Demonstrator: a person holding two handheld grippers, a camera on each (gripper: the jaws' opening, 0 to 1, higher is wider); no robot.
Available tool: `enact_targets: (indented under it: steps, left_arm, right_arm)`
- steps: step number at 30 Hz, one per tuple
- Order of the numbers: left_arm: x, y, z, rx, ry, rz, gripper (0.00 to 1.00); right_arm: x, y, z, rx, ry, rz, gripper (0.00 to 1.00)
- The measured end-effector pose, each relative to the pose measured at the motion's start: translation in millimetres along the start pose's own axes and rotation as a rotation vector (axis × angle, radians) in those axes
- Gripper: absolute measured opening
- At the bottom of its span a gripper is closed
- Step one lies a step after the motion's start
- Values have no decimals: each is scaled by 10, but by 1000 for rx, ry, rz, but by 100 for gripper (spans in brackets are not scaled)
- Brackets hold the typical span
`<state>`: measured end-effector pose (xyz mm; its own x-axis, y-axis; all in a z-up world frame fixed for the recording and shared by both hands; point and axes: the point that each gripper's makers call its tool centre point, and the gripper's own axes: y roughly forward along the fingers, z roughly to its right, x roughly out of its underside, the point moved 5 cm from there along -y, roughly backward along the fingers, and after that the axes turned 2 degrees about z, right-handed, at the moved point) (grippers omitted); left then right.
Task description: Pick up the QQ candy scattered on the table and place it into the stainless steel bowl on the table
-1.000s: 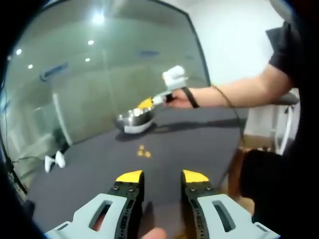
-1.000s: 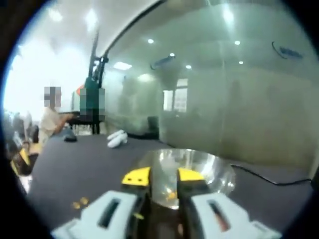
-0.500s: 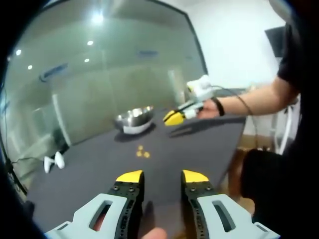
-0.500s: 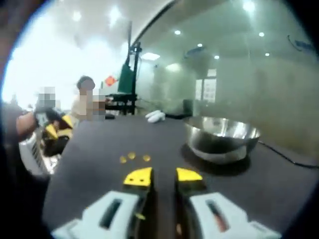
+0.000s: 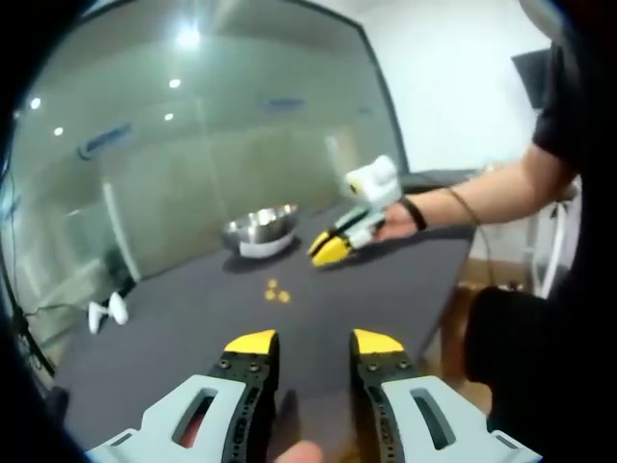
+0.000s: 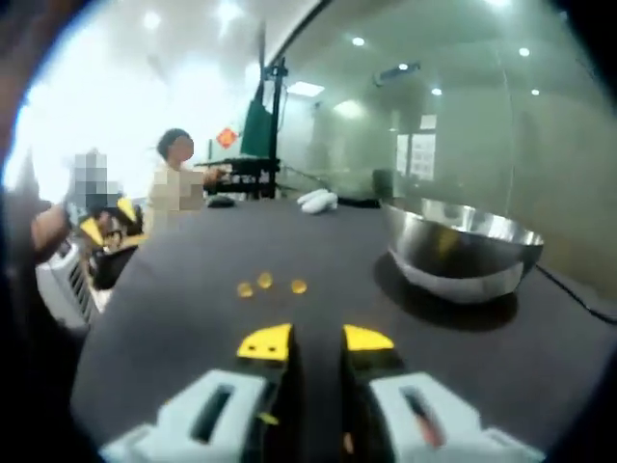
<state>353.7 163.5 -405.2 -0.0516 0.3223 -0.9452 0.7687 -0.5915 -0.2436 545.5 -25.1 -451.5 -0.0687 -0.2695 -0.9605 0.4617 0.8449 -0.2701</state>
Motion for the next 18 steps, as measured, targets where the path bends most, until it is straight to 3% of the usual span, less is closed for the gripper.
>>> enact_targets:
  steps: [7,18]
  left_arm:
    - [-9,-9,-15,-3,1,2,31]
    - [40,-73,-120,-33,-33,1,31]
  right_arm:
    - [43,232,-2,-27,-6,-32,20]
    - [-30,485,7,-76,4,-43,19]
